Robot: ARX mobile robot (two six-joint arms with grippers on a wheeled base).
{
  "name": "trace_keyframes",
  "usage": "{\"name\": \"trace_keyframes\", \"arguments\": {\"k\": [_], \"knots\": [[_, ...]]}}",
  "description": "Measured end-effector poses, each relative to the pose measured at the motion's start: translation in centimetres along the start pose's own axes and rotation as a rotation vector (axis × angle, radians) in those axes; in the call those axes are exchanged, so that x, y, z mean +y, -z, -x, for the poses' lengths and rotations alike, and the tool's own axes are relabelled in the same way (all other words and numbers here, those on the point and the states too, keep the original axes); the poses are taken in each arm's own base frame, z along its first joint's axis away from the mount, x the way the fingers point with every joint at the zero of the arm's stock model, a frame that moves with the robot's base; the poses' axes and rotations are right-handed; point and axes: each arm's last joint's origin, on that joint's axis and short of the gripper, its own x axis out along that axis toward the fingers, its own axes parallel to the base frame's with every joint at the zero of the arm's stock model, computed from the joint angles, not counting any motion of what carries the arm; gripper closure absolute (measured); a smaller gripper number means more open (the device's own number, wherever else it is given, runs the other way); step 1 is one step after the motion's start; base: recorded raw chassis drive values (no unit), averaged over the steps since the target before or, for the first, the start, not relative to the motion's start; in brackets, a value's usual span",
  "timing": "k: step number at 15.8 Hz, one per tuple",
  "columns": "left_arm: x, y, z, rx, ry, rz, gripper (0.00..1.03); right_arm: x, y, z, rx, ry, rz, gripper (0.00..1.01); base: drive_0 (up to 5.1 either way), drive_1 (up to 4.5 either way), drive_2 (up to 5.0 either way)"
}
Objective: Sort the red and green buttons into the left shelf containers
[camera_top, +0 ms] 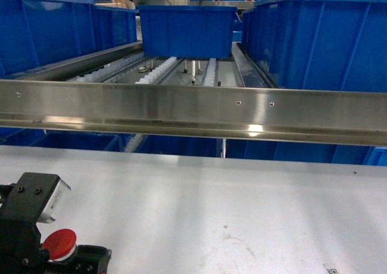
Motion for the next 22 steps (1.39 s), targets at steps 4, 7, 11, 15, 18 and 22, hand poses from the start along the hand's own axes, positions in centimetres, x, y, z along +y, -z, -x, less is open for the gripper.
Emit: {"name": "trace_keyframes", "arguments": {"k": [4,7,11,15,18,22], "knots": [[-0.4,0.5,-0.3,-0.010,0.021,-0.015,0.61,0.0,0.0,0.0,0.000,0.000,0.000,0.71,0.0,0.00,0.0],[-0.4,0.7,-0.2,-0.031,0.020,-0.021,0.78,0.0,0.0,0.0,0.000,0.000,0.000,0.71,0.0,0.00,0.0],[0.1,-0.1,1.4,-0.105,0.019,-0.058,0.78,0.0,0.0,0.0,0.000,0.000,0.000,0.71,0.0,0.00,0.0],[0.2,-4.2,6.3,-0.361,0.022,-0.138,0.78,0.0,0.0,0.0,0.000,0.000,0.000,0.71,0.0,0.00,0.0],[0.0,-6.4,10.4,-0.566,0.015,-0.166,0.78,0.0,0.0,0.0,0.000,0.000,0.000,0.71,0.0,0.00,0.0],[0.0,-6.5,12.6,-0.622,0.027,-0.125,0.78,0.0,0.0,0.0,0.000,0.000,0.000,0.71,0.0,0.00,0.0]]}}
